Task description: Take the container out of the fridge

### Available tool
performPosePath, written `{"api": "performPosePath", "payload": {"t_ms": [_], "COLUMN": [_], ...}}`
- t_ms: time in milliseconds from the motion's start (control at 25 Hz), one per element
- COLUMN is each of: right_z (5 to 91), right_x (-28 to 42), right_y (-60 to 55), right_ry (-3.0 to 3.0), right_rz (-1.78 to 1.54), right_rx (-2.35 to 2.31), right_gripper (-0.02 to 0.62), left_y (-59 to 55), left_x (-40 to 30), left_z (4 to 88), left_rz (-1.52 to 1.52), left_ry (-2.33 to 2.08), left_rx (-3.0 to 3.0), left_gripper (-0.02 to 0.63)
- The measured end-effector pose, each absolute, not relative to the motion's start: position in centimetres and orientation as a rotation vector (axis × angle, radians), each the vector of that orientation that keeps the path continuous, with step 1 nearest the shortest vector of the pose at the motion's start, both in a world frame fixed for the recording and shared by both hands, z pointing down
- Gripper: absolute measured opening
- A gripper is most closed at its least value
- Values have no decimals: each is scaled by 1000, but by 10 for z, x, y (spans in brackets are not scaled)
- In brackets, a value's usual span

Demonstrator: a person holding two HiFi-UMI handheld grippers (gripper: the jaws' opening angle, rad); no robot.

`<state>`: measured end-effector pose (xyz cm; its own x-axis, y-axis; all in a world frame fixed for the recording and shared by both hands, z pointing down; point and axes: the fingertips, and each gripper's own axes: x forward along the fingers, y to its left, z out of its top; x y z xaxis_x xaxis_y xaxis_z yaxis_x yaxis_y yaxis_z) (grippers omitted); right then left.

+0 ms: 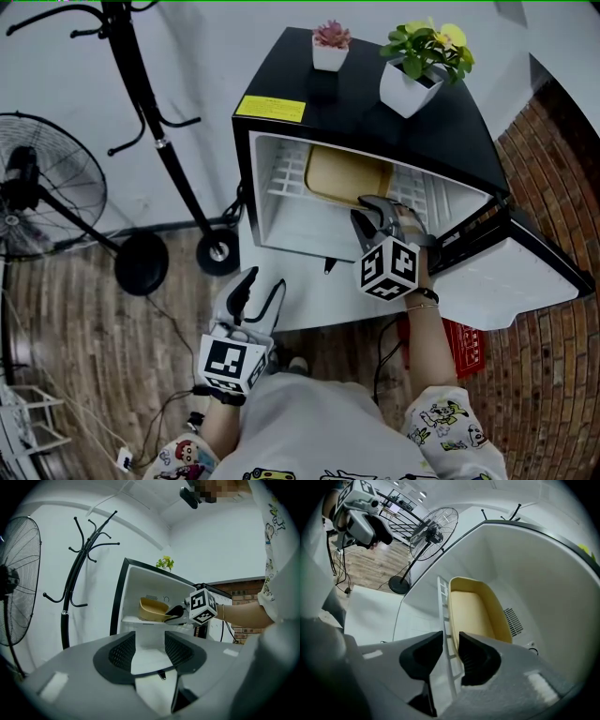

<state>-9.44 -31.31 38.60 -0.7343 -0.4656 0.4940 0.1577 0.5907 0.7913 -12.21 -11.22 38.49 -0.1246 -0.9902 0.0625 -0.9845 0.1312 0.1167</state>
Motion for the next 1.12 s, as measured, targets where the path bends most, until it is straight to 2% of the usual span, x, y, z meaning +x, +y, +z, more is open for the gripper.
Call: {"api": "performPosePath", "payload": {"t_ms": [240,560,1120], "right_z": [387,383,380], "right_x": [-93,-95,-92], "right_y": [-313,-313,-304], "right_ry": [-2116,-2108,-2096], "right_rz": [-1151,-1183,-1196], "right_rx": [257,276,256], "right_gripper": [47,17,12], "left_y": [-110,-107,-96], "left_x": [-124,-127,-129], "left_z": [386,382,378], "left_rz": [-71,-72,-75], "left_ry": [-2276,-2286,-2307], "left_rx": [1989,1976,1973], "left_gripper": [190,192,189]}}
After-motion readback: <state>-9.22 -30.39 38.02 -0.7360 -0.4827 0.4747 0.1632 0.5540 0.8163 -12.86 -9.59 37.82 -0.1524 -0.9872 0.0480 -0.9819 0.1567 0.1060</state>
